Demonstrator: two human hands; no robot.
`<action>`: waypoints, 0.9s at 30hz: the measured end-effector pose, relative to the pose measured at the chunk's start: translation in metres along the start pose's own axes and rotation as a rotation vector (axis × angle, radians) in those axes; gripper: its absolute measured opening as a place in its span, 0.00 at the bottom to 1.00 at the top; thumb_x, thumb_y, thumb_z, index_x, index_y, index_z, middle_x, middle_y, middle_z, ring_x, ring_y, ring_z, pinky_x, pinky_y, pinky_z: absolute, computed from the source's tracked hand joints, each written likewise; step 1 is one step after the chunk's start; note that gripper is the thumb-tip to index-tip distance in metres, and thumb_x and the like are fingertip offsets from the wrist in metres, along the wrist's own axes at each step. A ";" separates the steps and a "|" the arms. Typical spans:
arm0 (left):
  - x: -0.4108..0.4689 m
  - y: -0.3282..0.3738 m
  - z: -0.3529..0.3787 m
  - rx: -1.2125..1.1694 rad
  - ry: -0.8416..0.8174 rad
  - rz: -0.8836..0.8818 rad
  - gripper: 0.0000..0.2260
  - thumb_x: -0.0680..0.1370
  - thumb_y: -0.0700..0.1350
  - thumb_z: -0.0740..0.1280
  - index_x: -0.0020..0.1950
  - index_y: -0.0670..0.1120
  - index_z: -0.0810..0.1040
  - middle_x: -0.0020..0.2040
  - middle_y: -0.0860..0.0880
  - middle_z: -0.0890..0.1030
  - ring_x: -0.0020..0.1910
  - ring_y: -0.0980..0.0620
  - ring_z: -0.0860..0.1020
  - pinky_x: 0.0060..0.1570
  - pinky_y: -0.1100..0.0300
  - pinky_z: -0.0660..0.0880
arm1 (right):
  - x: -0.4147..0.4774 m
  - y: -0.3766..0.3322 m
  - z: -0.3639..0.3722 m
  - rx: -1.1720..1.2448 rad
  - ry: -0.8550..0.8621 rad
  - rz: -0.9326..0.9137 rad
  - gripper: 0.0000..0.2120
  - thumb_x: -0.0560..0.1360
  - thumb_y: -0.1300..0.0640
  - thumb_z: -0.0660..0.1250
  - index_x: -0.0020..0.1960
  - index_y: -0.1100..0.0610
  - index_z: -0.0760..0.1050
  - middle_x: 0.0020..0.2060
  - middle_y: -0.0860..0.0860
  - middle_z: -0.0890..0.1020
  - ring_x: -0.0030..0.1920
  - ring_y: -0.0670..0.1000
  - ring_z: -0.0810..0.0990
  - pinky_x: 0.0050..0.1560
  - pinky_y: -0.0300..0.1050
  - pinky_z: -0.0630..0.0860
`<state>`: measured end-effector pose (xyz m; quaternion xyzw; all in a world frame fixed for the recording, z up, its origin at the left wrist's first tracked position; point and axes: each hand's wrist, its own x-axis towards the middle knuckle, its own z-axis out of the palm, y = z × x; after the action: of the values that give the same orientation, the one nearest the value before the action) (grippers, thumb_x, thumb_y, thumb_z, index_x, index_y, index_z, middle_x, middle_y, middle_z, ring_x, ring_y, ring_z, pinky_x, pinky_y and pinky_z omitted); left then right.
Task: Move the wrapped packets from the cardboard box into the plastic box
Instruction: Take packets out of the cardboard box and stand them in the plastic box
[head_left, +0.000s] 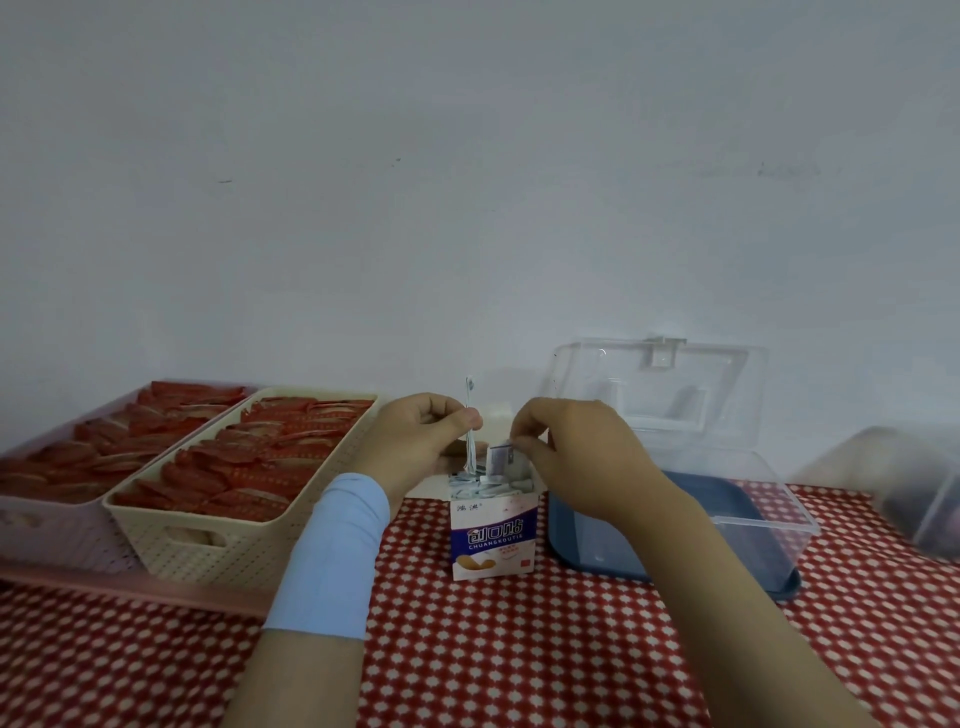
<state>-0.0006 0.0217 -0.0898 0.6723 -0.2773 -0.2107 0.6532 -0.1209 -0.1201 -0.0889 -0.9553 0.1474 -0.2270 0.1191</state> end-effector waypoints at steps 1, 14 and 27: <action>0.000 0.000 0.000 0.009 0.011 0.008 0.07 0.78 0.40 0.70 0.51 0.37 0.80 0.50 0.42 0.85 0.40 0.50 0.85 0.43 0.56 0.83 | 0.000 0.001 0.000 0.057 0.004 0.018 0.06 0.81 0.52 0.64 0.55 0.48 0.79 0.49 0.43 0.83 0.43 0.43 0.77 0.51 0.41 0.74; 0.000 0.005 0.003 0.098 0.030 0.117 0.06 0.77 0.44 0.72 0.49 0.41 0.80 0.48 0.46 0.86 0.47 0.48 0.86 0.50 0.49 0.83 | 0.001 0.003 -0.001 0.277 -0.023 0.135 0.07 0.76 0.49 0.72 0.51 0.49 0.84 0.44 0.44 0.85 0.43 0.42 0.80 0.46 0.40 0.79; -0.002 0.005 0.007 0.190 -0.029 0.074 0.06 0.78 0.41 0.71 0.50 0.39 0.79 0.50 0.43 0.85 0.45 0.49 0.86 0.52 0.44 0.82 | 0.004 0.018 0.003 0.562 0.111 0.246 0.05 0.77 0.55 0.71 0.43 0.49 0.83 0.36 0.47 0.84 0.36 0.46 0.80 0.40 0.40 0.77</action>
<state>-0.0070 0.0174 -0.0855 0.7174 -0.3301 -0.1691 0.5897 -0.1197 -0.1379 -0.0953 -0.8460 0.1998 -0.2947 0.3968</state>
